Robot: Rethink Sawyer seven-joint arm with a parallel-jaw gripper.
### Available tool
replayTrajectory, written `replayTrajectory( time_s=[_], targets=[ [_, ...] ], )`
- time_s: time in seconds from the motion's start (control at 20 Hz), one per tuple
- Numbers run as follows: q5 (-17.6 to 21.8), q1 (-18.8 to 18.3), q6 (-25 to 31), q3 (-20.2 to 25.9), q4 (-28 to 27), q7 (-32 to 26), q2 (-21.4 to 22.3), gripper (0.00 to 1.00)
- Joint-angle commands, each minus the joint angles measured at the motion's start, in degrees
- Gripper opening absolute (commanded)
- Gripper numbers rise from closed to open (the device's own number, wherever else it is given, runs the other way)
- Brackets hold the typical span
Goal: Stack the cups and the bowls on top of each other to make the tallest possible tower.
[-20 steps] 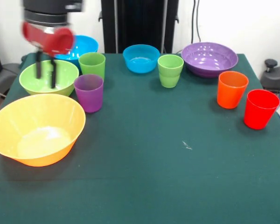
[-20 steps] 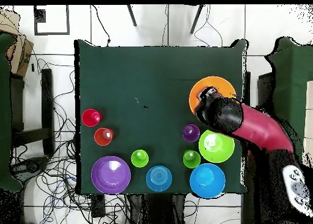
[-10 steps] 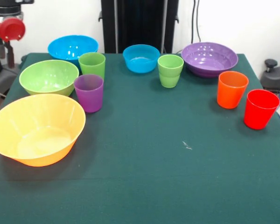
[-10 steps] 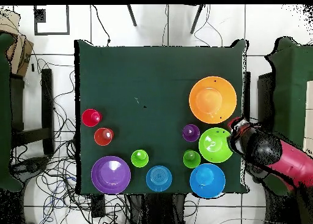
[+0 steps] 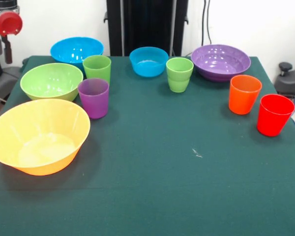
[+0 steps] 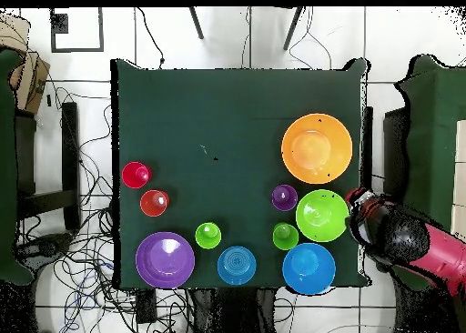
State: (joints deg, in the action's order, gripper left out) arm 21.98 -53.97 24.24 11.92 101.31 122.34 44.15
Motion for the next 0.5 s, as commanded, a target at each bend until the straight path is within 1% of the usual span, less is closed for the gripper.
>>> replayTrajectory(
  time_s=[0.05, 0.15, 0.25, 0.5],
  targets=[
    [6.54, 0.67, 1.46, 10.45, 3.65, -15.13, 1.79, 1.0],
    [6.87, 1.43, 1.81, 10.26, 3.37, -14.02, 1.87, 1.0],
    [7.05, 3.13, 2.31, 9.8, 3.13, -12.32, 2.42, 1.0],
    [6.8, 9.72, 2.44, 7.93, 1.79, -6.22, 1.88, 1.0]
  ],
)
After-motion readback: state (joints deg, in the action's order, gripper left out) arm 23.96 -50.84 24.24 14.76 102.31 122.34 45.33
